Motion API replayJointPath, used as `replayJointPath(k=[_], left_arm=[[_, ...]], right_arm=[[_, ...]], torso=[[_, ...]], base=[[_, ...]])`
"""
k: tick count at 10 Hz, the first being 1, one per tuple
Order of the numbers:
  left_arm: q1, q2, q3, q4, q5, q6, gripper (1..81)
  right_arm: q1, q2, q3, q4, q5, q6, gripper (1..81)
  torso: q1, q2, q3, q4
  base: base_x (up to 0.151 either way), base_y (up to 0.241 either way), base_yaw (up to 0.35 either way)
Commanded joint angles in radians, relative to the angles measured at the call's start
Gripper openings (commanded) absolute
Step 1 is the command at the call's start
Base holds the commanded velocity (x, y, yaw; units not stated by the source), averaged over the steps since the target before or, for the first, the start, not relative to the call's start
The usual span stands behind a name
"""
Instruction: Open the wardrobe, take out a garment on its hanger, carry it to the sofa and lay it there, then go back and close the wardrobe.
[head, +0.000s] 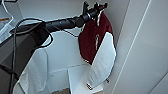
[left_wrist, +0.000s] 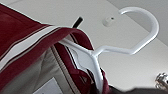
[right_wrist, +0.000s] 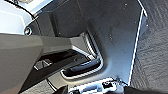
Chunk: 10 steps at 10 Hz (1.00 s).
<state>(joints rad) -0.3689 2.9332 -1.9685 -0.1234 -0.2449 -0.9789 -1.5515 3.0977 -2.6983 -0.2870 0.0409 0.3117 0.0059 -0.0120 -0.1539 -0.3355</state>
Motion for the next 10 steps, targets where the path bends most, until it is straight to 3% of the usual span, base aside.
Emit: replayJointPath(k=[1, 3, 5, 6, 7, 8, 9, 10], left_arm=[[-0.248, -0.084, 0.036, 0.039, -0.086, 0.02, 1.0], [-0.251, -0.159, 0.065, 0.05, -0.059, 0.02, 1.0], [-0.248, -0.181, 0.088, 0.135, 0.088, 0.02, 1.0], [-0.248, -0.179, 0.105, 0.162, 0.12, 0.02, 1.0], [-0.248, -0.173, 0.108, 0.176, 0.146, 0.02, 1.0], [-0.248, -0.166, 0.108, 0.183, 0.179, 0.02, 1.0], [-0.248, -0.158, 0.108, 0.188, 0.182, 0.02, 1.0], [-0.248, -0.153, 0.108, 0.186, 0.18, 0.02, 1.0]], right_arm=[[0.02, 0.011, 0.008, -0.004, -0.056, -0.005, 81.1], [0.02, 0.011, 0.008, -0.004, -0.056, -0.005, 81.1], [0.02, 0.009, 0.008, -0.006, -0.056, -0.005, 81.1], [0.02, 0.008, 0.008, -0.009, -0.055, -0.006, 81.1], [0.02, 0.006, 0.008, -0.009, -0.055, -0.008, 81.1], [0.021, -0.003, 0.008, -0.006, -0.053, -0.006, 81.1], [0.023, -0.005, 0.008, -0.009, -0.042, -0.006, 81.1], [0.026, -0.008, 0.008, -0.008, -0.041, -0.006, 81.1]], torso=[[0.0, 0.0, 0.0, 0.0], [0.0, 0.0, 0.0, 0.0], [0.0, 0.0, 0.0, 0.0], [0.0, 0.0, 0.0, 0.096], [0.0, 0.0, 0.0, 0.099], [0.0, 0.0, 0.0, 0.115], [0.0, 0.0, 0.0, 0.142], [0.0, 0.0, 0.0, 0.078]], base=[[0.0, 0.0, 0.0], [0.0, 0.0, 0.0], [0.0, 0.0, 0.0], [0.0, 0.0, 0.0], [0.0, 0.0, 0.0], [0.0, 0.0, 0.0], [0.0, 0.0, 0.0], [0.0, 0.0, 0.0]])
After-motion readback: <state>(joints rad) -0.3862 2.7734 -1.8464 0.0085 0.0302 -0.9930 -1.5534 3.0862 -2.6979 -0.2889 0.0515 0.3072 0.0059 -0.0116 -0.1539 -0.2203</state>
